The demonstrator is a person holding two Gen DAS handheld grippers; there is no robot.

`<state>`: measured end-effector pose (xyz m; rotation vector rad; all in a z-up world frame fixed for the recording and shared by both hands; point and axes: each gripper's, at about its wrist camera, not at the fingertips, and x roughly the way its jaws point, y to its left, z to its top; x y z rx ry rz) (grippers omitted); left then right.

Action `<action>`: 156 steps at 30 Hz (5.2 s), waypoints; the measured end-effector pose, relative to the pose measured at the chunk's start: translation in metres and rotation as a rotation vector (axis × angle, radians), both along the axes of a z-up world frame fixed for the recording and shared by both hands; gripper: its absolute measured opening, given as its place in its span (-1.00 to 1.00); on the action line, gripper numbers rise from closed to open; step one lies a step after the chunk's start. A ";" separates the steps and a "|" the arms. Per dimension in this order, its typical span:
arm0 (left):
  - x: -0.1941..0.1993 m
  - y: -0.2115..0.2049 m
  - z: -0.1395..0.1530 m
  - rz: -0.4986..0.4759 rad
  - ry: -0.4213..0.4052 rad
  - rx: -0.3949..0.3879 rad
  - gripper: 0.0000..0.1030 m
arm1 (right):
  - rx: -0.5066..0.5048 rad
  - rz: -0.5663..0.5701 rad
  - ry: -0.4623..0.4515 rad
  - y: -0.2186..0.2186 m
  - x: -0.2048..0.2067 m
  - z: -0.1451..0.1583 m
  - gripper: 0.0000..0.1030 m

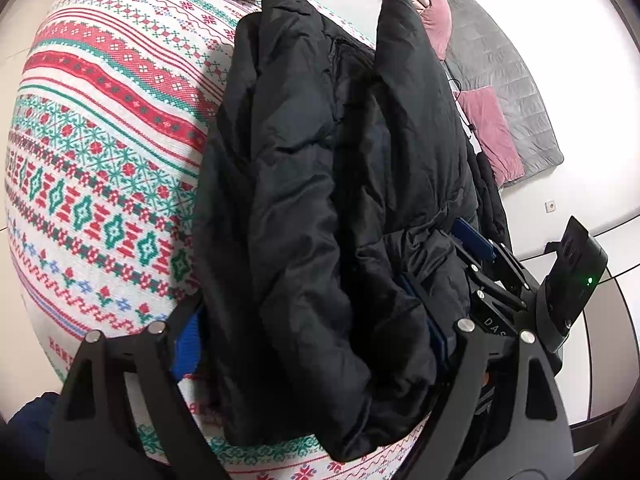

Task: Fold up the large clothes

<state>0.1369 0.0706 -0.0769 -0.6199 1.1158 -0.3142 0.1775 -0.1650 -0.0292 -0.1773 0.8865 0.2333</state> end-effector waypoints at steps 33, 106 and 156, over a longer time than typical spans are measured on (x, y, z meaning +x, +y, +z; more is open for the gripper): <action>0.037 -0.051 -0.013 0.038 -0.005 0.093 0.68 | 0.442 -0.387 0.203 -0.138 0.010 -0.009 0.62; 0.000 -0.031 0.077 0.070 -0.290 0.114 -0.59 | 0.599 -0.199 -0.044 -0.146 -0.017 0.073 -0.47; 0.263 0.281 0.104 0.414 -0.308 0.182 -0.55 | 0.592 0.091 -0.042 0.188 0.412 0.141 -0.47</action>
